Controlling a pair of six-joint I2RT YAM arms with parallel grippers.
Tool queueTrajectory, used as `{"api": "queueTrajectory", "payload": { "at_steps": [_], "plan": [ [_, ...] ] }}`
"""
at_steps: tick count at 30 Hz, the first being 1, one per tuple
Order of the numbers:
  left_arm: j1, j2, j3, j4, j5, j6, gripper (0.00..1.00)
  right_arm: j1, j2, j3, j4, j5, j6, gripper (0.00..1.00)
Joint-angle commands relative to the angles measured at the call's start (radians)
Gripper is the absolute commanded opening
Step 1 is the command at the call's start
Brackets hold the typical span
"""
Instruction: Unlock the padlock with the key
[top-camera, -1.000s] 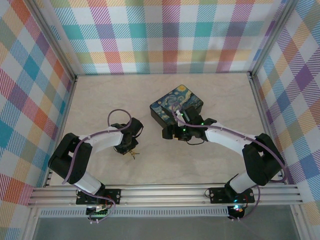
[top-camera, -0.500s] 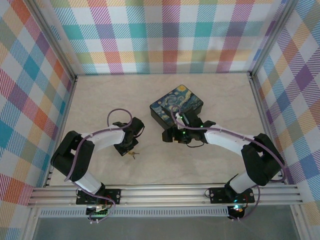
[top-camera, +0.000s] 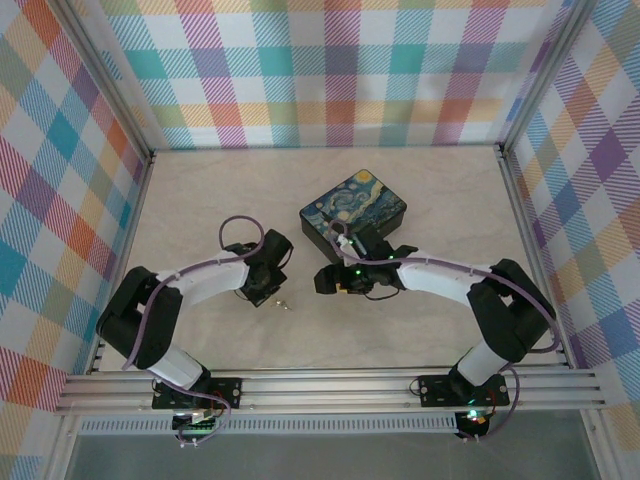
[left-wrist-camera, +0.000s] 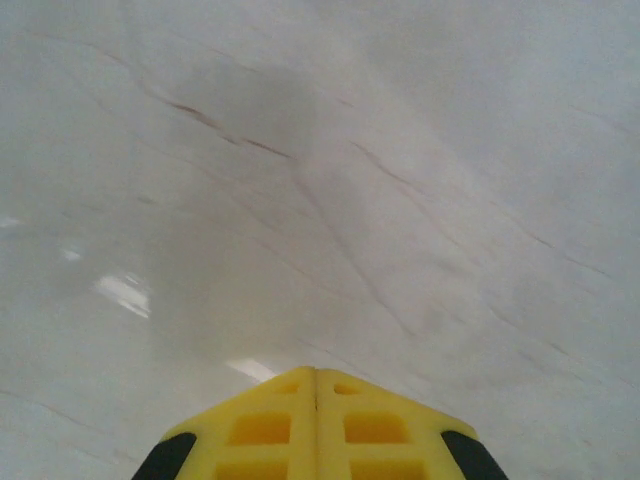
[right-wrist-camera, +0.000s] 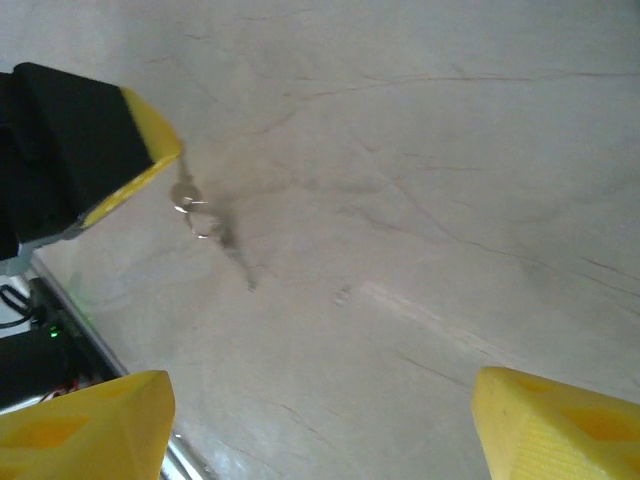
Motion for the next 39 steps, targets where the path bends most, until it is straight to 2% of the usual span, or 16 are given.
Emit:
{"api": "queueTrajectory", "payload": {
  "at_steps": [1, 3, 11, 12, 16, 17, 23, 29, 39],
  "plan": [
    [-0.010, -0.060, 0.038, 0.034, 0.043, 0.001, 0.00, 0.007, 0.038, 0.047, 0.104, -0.097, -0.044, 0.77],
    [-0.009, -0.069, 0.053, 0.020, 0.043, 0.011, 0.00, 0.009, 0.056, 0.046, 0.164, -0.131, -0.042, 0.75],
    [-0.008, -0.086, 0.073, -0.005, 0.054, 0.032, 0.00, 0.031, 0.059, 0.025, 0.247, -0.081, -0.080, 0.71],
    [-0.008, -0.090, 0.074, -0.005, 0.062, 0.032, 0.00, 0.041, 0.048, 0.013, 0.264, -0.064, -0.104, 0.68],
    [-0.008, -0.106, 0.103, -0.016, 0.099, 0.034, 0.00, 0.066, 0.029, -0.013, 0.327, -0.055, -0.182, 0.41],
    [-0.008, -0.108, 0.111, -0.022, 0.105, 0.035, 0.00, 0.070, 0.028, -0.013, 0.341, -0.053, -0.188, 0.39],
    [-0.008, -0.096, 0.130, -0.023, 0.147, 0.033, 0.00, 0.124, 0.021, -0.032, 0.426, 0.068, -0.234, 0.40],
    [-0.008, -0.099, 0.135, -0.026, 0.161, 0.023, 0.00, 0.151, 0.031, -0.029, 0.431, 0.165, -0.267, 0.40],
    [-0.008, -0.106, 0.127, -0.009, 0.173, 0.009, 0.00, 0.173, 0.092, 0.033, 0.386, 0.194, -0.301, 0.37]
  ]
}}
